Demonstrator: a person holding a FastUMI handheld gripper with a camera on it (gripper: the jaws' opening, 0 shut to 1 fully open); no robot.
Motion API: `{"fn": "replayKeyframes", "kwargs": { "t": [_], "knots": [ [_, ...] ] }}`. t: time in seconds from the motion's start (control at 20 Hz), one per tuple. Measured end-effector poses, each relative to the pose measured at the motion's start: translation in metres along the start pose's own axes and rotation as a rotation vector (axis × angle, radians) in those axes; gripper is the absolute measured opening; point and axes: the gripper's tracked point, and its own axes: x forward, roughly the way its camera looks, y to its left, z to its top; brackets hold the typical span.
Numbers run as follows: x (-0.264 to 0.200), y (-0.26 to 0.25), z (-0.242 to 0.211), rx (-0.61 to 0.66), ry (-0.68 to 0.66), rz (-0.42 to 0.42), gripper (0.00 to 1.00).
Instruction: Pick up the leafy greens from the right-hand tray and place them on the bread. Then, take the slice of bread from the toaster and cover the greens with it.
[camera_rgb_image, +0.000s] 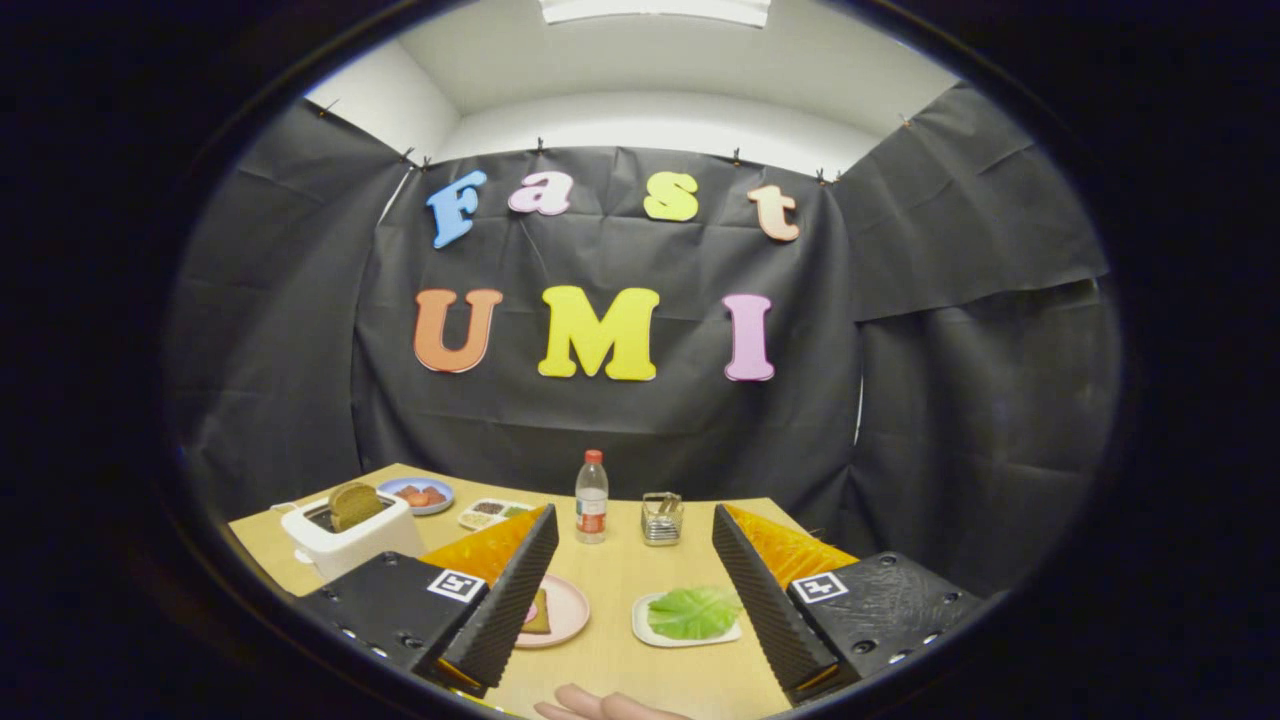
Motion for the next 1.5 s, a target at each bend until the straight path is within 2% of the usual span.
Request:
{"fn": "replayKeyframes", "kwargs": {
  "t": [0.5, 0.9, 1.2, 1.5],
  "knots": [
    [0.048, -0.038, -0.042, -0.002, 0.087, -0.039, 0.95],
    [0.126, -0.084, -0.101, -0.016, 0.188, -0.052, 0.95],
    [0.196, -0.124, -0.19, -0.009, 0.37, -0.082, 0.96],
    [0.225, -0.146, -0.251, -0.006, 0.501, -0.116, 0.96]
  ]
}}
